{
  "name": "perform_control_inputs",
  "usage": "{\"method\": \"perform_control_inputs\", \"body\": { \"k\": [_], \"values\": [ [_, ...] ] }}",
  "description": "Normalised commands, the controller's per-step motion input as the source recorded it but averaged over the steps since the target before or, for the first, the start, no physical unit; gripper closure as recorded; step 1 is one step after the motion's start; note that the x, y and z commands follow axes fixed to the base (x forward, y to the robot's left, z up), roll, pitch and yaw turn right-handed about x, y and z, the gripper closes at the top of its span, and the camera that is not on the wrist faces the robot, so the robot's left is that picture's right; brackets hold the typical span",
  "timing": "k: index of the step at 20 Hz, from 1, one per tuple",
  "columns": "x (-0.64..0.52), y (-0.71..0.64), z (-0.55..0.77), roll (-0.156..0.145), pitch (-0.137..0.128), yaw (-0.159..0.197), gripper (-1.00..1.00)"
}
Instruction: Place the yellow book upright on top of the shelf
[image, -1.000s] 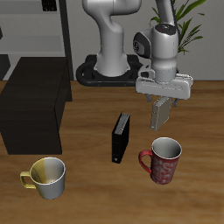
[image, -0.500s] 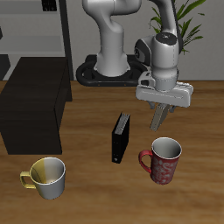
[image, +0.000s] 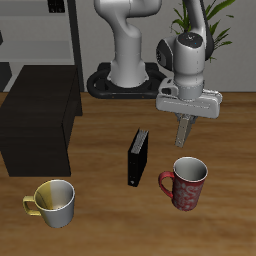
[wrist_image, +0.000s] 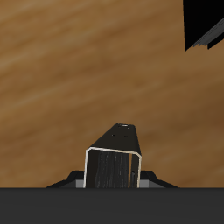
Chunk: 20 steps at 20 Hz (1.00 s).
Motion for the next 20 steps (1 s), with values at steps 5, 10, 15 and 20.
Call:
{"method": "perform_control_inputs", "body": {
  "k": [5, 10, 15, 20],
  "values": [
    [-0.06, -0.16, 0.36, 0.024, 0.001, 0.058, 1.00],
    [-0.06, -0.37, 0.76, 0.056, -0.002, 0.110, 1.00],
    [-0.03, -0.22, 0.42, 0.028, 0.005, 0.115, 1.00],
    [0.01, -0.41, 0.65, 0.077, 0.071, 0.116, 1.00]
  ]
}}
